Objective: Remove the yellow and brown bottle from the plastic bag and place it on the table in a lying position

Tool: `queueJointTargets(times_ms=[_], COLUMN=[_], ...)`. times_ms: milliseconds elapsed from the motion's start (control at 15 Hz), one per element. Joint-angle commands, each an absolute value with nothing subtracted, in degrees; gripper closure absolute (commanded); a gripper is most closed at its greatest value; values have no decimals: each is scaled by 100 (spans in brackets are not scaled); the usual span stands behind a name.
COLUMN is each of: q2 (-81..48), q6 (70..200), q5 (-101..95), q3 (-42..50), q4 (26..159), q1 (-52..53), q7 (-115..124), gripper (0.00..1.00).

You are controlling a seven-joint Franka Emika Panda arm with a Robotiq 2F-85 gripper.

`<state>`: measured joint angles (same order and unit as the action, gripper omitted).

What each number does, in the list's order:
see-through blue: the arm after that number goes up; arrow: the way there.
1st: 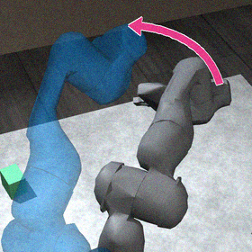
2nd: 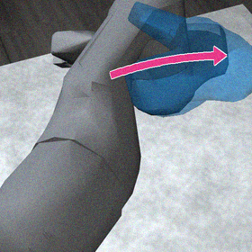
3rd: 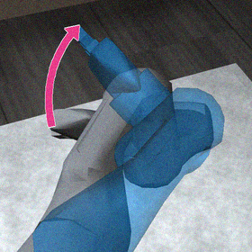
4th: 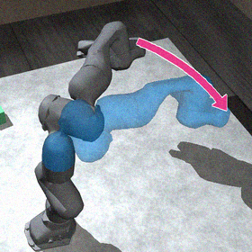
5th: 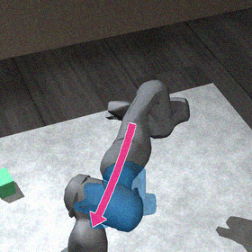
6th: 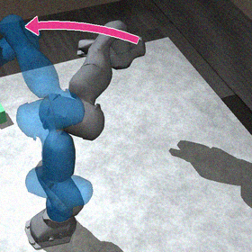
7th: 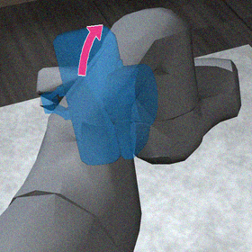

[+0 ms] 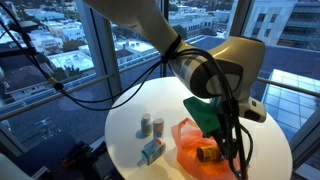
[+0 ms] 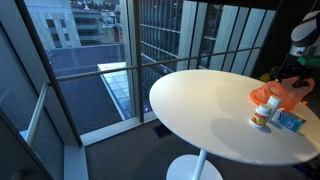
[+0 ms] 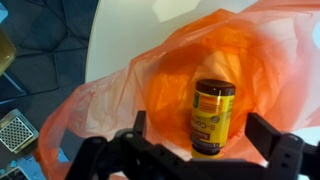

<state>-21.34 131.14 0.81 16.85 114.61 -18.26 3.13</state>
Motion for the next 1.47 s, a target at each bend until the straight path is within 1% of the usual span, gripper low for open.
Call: queueJointTargets(times_ms=[0, 1000, 1067, 1200, 1267, 1400], q2=[-2357, -2972, -2999, -3009, -3004, -2941], q6=[13399, 14180, 14214, 14273, 14305, 14349], q5=[50, 191, 178, 169, 165, 151], q3=[1633, 1314, 1309, 1294, 1288, 1296], q4=[11489, 11347, 11344, 11358, 11369, 11415], q1=[-1881, -1890, -1881, -1871, -1871, -1861], q7=[106, 6, 19, 27, 21, 31], gripper=[0, 0, 19, 33, 44, 59])
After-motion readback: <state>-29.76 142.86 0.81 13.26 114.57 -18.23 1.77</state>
